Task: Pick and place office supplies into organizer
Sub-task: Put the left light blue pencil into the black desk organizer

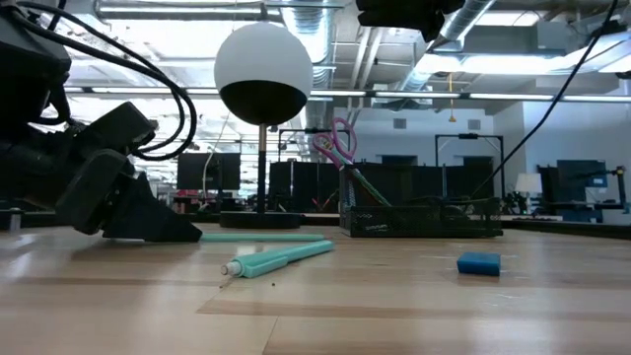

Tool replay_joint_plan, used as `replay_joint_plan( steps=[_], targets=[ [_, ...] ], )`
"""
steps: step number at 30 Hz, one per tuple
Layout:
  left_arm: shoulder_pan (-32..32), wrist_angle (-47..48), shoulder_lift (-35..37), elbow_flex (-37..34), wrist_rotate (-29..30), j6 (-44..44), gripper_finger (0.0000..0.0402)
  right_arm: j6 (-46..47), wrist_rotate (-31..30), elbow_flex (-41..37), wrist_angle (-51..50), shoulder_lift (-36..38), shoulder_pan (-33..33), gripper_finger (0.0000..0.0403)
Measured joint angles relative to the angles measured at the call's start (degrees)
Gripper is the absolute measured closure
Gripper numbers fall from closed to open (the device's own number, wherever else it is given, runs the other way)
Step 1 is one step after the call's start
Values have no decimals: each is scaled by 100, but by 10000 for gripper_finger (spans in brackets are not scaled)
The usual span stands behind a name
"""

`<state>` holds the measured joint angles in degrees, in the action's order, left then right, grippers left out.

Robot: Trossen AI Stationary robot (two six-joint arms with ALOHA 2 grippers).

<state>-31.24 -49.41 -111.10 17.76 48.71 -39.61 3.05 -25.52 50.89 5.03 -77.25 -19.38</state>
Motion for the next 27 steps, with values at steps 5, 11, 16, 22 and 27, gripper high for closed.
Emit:
replay_joint_plan(
  steps=[5,11,16,22,27],
  targets=[
    [-2,-464,-486,72,386,68,306,0,0,0,-101,0,0,272],
    [82,-1311,-666,33,350,748,387,-2,4,2,-261,0,0,272],
    [248,-1824,-633,48,62,861,389,0,2,2,-290,0,0,272],
    [508,-1737,-12,217,-663,1193,393,0,2,2,-288,0,0,272],
    [709,-196,1080,567,-724,1313,393,2,0,2,-248,0,0,272]
  ],
)
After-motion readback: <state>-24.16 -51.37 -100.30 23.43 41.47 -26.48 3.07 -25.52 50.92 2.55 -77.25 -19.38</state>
